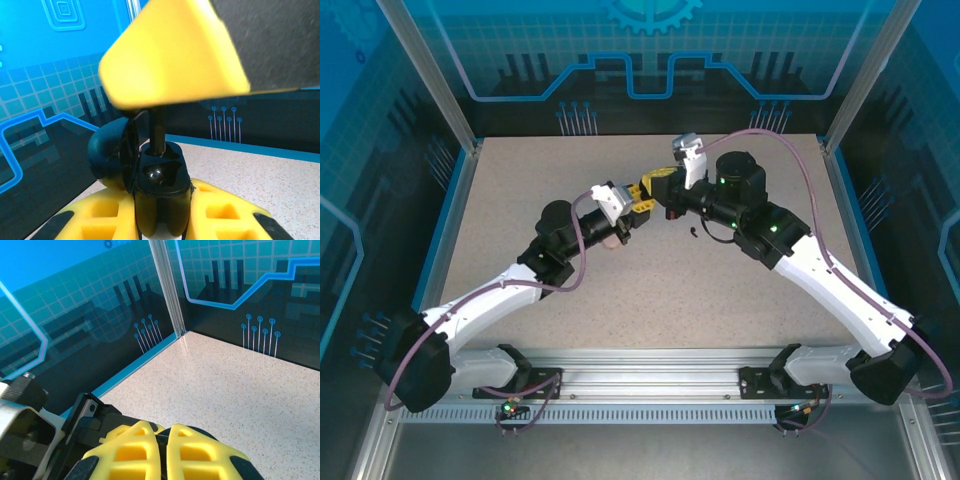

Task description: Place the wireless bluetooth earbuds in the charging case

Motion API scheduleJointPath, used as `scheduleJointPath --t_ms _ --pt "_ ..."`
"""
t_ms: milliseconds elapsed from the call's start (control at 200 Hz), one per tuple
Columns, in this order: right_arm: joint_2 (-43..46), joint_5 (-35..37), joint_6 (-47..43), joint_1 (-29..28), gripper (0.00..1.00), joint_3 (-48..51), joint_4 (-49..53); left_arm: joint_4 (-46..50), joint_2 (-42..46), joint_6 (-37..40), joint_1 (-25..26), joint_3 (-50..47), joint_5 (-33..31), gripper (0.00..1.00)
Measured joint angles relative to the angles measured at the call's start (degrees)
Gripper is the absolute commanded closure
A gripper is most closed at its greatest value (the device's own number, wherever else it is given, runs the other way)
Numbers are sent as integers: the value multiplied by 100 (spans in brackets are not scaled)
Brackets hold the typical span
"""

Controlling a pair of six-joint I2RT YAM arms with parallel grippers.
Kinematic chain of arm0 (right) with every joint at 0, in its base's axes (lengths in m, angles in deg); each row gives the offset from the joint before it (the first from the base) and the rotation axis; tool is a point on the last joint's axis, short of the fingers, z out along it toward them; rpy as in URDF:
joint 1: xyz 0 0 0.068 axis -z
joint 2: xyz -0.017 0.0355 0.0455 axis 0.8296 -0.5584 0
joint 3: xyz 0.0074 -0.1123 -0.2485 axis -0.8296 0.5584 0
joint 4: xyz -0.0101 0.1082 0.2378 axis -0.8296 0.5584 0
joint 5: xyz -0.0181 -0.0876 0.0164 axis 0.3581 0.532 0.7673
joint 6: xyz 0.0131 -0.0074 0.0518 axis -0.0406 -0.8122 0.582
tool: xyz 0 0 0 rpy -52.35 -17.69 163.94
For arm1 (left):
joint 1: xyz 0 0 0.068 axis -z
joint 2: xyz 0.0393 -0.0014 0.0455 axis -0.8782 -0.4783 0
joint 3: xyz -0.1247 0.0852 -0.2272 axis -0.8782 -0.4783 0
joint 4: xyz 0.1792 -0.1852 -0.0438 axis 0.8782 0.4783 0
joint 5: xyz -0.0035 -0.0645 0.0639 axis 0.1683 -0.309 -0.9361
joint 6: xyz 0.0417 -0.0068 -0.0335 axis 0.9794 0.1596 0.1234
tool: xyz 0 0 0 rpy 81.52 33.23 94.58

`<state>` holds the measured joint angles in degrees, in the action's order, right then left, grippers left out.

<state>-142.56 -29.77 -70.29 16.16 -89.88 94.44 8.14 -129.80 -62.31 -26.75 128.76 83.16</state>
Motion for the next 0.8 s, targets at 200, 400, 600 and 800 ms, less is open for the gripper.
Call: scheduleJointPath --t_ms 200,400,600,800 --pt "-24 44 -24 -20 94 74 0 101 0 11 0 0 -2 100" --pt "-13 107 -63 -20 95 162 -2 234 0 13 0 0 -7 100" --pt "59 142 -61 -17 96 260 52 271 0 15 0 0 -44 100" --pt "83 142 -63 -17 96 289 87 271 0 15 7 0 -42 100"
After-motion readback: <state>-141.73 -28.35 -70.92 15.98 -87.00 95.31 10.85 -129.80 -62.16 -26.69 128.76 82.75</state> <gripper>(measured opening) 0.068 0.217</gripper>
